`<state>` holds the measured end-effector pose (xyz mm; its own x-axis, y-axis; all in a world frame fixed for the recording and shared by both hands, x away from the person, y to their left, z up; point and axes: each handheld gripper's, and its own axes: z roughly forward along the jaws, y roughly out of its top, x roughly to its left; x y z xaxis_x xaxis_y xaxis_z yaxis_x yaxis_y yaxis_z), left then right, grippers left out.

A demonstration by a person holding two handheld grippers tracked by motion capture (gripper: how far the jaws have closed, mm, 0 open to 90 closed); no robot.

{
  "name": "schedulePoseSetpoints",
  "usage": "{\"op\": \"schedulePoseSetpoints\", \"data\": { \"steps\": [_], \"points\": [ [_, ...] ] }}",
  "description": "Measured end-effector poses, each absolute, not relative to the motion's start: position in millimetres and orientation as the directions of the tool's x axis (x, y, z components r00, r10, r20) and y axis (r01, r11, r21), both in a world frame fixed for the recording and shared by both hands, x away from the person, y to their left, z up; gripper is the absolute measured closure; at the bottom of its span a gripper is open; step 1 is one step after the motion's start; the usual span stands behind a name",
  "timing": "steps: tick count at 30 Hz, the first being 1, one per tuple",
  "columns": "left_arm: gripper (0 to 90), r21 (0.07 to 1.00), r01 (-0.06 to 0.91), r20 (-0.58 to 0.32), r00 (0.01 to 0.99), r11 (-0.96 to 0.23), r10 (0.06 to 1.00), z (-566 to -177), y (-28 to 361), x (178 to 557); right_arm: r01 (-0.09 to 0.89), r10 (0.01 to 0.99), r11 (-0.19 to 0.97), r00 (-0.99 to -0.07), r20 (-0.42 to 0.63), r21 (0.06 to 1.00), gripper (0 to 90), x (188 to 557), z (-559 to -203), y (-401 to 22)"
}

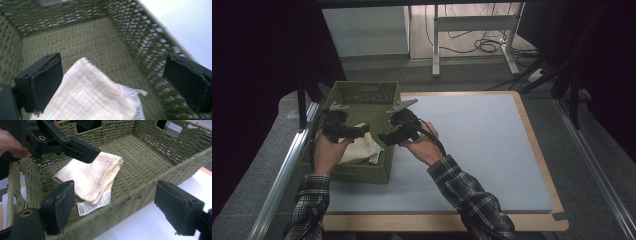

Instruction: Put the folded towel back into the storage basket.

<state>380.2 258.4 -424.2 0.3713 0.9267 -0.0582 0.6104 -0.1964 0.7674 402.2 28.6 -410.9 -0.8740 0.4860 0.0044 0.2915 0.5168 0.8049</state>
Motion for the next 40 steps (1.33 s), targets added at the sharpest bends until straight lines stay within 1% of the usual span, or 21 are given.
{"op": "schedulePoseSetpoints", "data": {
  "steps": [8, 21, 27, 30, 32, 34, 38, 40],
  "points": [
    [2.1, 0.800, 0.569, -0.100, 0.441, -0.192, 0.892, -417, 224, 370, 0.290, 0.493, 0.514, -0.870, -0.001, 0.808, 13.2, 396, -412, -4],
    [0.8, 0.820, 0.502, -0.065, 0.562, -0.277, 0.825, -416, 156, 357, 0.326, 0.544, 0.481, -0.839, 0.014, 0.814, 11.7, 387, -421, -70],
    [0.7, 0.823, 0.476, -0.041, 0.594, -0.310, 0.803, -421, 127, 353, 0.340, 0.578, 0.469, -0.816, 0.008, 0.815, 11.5, 382, -423, -104],
    [0.8, 0.830, 0.462, -0.043, 0.614, -0.314, 0.788, -422, 115, 348, 0.348, 0.593, 0.463, -0.805, 0.007, 0.815, 11.3, 379, -426, -120],
    [0.7, 0.825, 0.465, -0.054, 0.631, -0.321, 0.774, -427, 104, 344, 0.353, 0.604, 0.465, -0.797, 0.001, 0.812, 11.0, 376, -430, -130],
    [0.2, 0.815, 0.464, -0.042, 0.647, -0.349, 0.761, -435, 93, 342, 0.361, 0.612, 0.460, -0.791, 0.005, 0.811, 10.4, 373, -437, -141],
    [0.1, 0.803, 0.476, -0.058, 0.662, -0.359, 0.747, -454, 78, 339, 0.383, 0.633, 0.462, -0.774, 0.005, 0.800, 9.9, 369, -450, -160],
    [0.0, 0.802, 0.472, -0.052, 0.666, -0.367, 0.744, -462, 72, 338, 0.395, 0.643, 0.457, -0.766, 0.010, 0.797, 9.8, 367, -453, -167]
  ]
}}
